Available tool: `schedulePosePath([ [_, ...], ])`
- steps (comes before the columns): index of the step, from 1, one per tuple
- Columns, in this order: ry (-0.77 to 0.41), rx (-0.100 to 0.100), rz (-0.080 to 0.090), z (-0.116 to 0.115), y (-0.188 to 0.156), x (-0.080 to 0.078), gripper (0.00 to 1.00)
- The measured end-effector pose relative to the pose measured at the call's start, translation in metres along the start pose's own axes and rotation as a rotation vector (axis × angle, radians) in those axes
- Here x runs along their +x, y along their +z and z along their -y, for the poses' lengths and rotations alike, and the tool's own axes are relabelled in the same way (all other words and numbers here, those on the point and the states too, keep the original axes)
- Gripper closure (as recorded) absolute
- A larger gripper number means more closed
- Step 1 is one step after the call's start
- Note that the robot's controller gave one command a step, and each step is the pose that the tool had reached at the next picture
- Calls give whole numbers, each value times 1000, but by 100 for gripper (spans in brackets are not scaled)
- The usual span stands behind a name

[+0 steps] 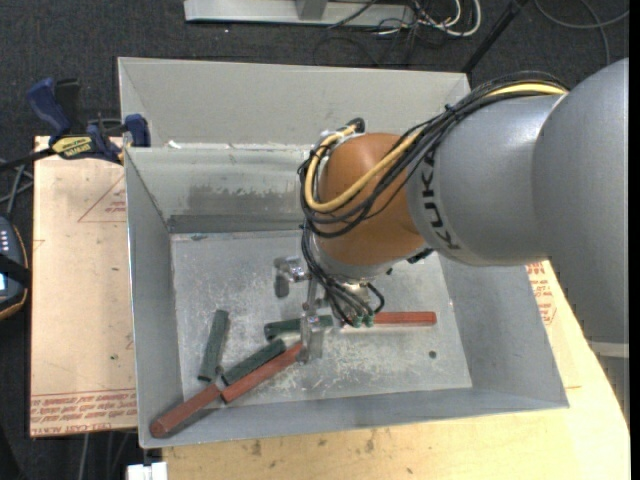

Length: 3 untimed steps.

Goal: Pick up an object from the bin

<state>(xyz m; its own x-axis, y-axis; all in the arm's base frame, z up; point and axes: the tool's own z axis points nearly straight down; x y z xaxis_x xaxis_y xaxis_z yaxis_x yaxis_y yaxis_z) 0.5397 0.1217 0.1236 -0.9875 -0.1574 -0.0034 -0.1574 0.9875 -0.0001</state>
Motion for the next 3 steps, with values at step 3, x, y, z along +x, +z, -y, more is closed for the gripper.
schedulePosePath([
  [3, -445, -2, -2, -29, 43, 18, 0],
])
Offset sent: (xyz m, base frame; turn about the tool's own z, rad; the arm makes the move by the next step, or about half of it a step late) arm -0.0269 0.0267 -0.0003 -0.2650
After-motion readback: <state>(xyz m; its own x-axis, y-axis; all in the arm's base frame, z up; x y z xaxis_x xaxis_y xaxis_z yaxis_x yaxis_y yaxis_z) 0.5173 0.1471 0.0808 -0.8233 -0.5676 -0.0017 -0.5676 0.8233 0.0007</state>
